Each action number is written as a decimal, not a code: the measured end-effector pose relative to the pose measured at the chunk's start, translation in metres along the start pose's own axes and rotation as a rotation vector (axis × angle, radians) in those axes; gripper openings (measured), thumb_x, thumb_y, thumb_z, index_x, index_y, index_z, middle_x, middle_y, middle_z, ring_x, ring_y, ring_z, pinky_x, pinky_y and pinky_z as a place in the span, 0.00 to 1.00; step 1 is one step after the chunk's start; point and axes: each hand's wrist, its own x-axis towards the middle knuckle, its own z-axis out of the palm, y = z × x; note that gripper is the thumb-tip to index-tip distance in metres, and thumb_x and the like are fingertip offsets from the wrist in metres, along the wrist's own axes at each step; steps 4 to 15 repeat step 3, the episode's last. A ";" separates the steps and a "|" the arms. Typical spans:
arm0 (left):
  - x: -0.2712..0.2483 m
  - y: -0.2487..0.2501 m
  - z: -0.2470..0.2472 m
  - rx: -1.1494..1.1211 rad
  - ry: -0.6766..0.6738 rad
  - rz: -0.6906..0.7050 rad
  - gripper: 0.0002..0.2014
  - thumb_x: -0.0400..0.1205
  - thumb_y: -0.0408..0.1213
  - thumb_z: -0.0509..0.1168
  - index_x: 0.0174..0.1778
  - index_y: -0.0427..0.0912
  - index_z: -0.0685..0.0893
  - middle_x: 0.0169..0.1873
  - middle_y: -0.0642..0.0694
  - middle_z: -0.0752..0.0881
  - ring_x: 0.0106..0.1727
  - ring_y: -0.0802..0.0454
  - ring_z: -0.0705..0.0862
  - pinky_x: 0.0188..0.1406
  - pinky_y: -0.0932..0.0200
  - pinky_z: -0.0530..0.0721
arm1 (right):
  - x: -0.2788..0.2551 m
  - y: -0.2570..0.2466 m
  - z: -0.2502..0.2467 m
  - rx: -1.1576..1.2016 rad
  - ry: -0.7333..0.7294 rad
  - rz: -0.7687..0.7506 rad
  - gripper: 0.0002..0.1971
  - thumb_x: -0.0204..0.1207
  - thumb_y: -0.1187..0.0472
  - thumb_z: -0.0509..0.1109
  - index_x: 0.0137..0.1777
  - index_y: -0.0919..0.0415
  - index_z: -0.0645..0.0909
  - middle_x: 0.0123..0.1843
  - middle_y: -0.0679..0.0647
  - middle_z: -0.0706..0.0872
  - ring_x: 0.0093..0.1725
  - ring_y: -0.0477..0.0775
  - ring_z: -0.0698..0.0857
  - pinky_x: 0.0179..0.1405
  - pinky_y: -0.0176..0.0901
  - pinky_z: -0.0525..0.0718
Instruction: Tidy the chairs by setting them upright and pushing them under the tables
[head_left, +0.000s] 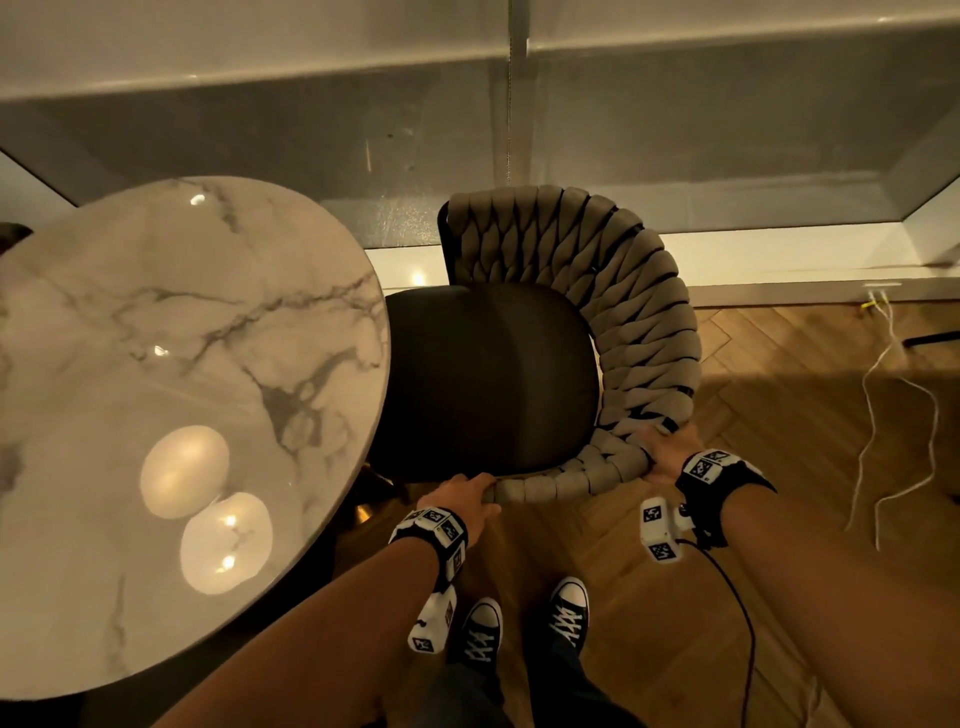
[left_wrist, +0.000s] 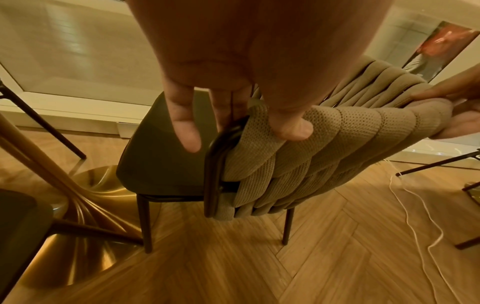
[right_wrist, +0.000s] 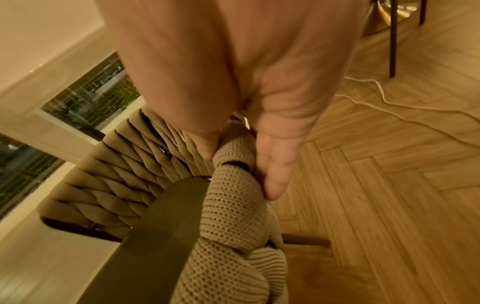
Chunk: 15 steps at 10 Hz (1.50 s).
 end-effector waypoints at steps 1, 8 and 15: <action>-0.007 0.000 -0.011 -0.047 0.035 -0.010 0.20 0.84 0.56 0.58 0.72 0.58 0.73 0.59 0.48 0.82 0.59 0.44 0.84 0.56 0.46 0.85 | -0.003 0.002 0.000 -0.127 -0.022 -0.019 0.17 0.83 0.63 0.68 0.70 0.66 0.76 0.63 0.66 0.83 0.51 0.64 0.85 0.39 0.53 0.91; -0.023 -0.022 -0.046 -0.112 0.147 -0.039 0.16 0.85 0.56 0.58 0.52 0.49 0.85 0.45 0.47 0.88 0.46 0.47 0.88 0.52 0.47 0.89 | -0.037 -0.027 0.010 -0.527 0.028 -0.126 0.07 0.83 0.61 0.63 0.47 0.64 0.79 0.49 0.63 0.86 0.51 0.67 0.86 0.51 0.55 0.84; -0.023 -0.022 -0.046 -0.112 0.147 -0.039 0.16 0.85 0.56 0.58 0.52 0.49 0.85 0.45 0.47 0.88 0.46 0.47 0.88 0.52 0.47 0.89 | -0.037 -0.027 0.010 -0.527 0.028 -0.126 0.07 0.83 0.61 0.63 0.47 0.64 0.79 0.49 0.63 0.86 0.51 0.67 0.86 0.51 0.55 0.84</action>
